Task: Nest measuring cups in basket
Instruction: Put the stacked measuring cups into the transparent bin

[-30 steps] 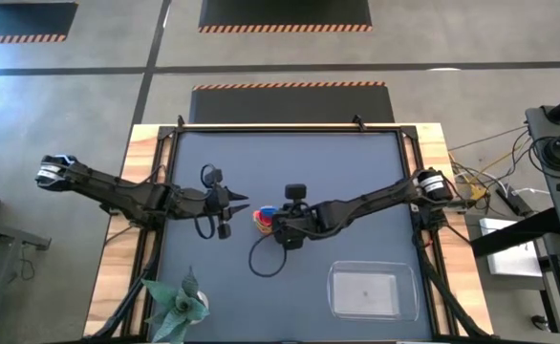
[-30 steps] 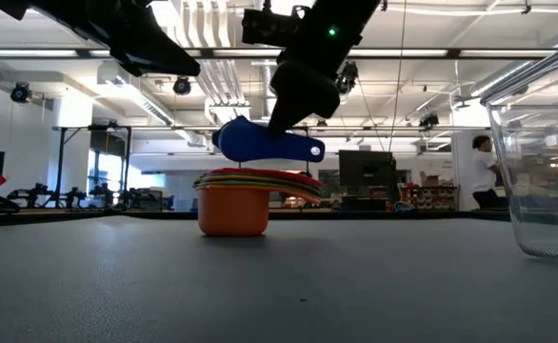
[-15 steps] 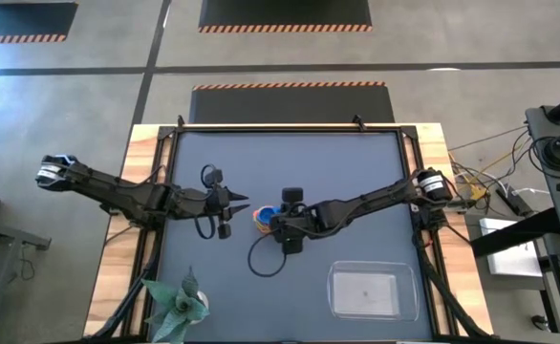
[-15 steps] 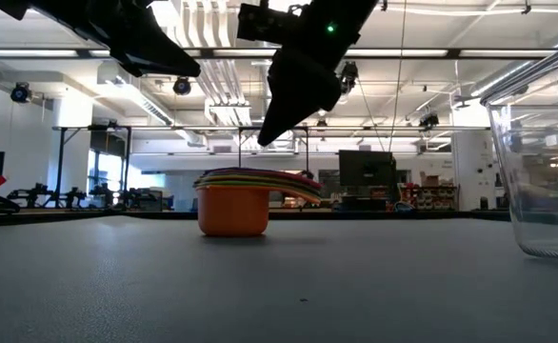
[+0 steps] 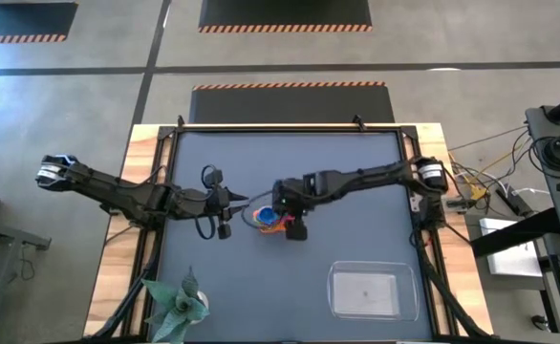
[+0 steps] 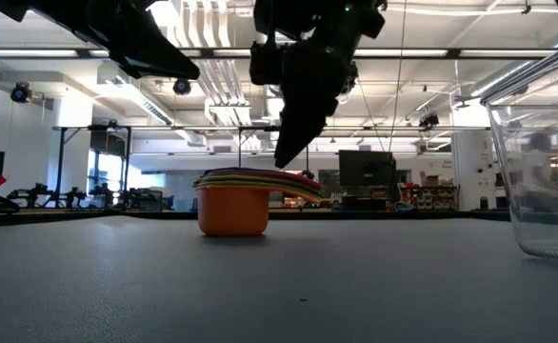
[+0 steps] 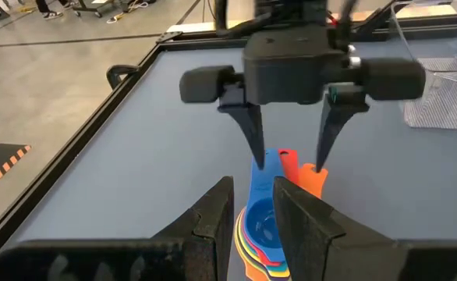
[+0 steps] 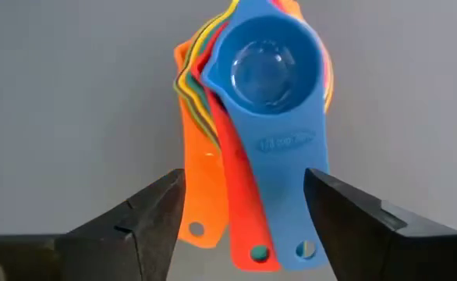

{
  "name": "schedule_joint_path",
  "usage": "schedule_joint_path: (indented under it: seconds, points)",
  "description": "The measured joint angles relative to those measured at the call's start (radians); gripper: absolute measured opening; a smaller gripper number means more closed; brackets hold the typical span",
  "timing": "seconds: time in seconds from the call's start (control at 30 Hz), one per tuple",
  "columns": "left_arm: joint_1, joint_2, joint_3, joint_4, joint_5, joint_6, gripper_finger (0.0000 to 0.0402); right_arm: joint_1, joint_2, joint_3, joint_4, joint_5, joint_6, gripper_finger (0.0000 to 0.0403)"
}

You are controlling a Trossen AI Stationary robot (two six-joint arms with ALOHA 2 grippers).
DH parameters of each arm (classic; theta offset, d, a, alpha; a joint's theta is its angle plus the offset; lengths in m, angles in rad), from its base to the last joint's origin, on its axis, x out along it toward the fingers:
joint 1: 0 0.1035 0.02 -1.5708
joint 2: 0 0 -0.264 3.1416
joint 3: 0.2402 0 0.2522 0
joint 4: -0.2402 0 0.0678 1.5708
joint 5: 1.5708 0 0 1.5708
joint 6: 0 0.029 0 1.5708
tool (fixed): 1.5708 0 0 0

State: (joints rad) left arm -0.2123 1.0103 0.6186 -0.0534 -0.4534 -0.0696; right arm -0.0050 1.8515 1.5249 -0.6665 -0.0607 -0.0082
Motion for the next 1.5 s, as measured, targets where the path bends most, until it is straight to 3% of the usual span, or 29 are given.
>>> schedule_joint_path:
  seconds: [0.07, 0.4, 0.93, 1.1, 1.37, 1.5]
  points:
    - [0.0, 0.0, 0.0, 0.0, 0.0, 0.0, 0.0074, -0.032, -0.001, 0.0, -0.004, -0.061, -0.004, 0.0256]
    - [0.0, 0.0, 0.0, -0.004, 0.0, 0.004, 0.0074, -0.115, -0.015, -0.002, -0.004, -0.121, -0.002, 0.029]
    - [0.0, 0.001, 0.0, -0.008, 0.0, 0.004, 0.0074, -0.054, 0.05, -0.002, -0.009, -0.156, 0.07, 0.0351]
    - [0.0, 0.001, 0.0, -0.008, 0.0, 0.004, 0.0074, -0.009, 0.082, -0.002, -0.004, -0.099, 0.137, 0.0354]
    - [0.0, 0.001, 0.0, -0.008, 0.0, 0.001, 0.0074, 0.043, 0.143, -0.002, 0.0, 0.109, 0.232, 0.0353]
    - [0.0, 0.001, 0.0, -0.007, 0.0, 0.0, 0.0074, 0.042, 0.142, -0.002, 0.001, 0.117, 0.233, 0.0343]
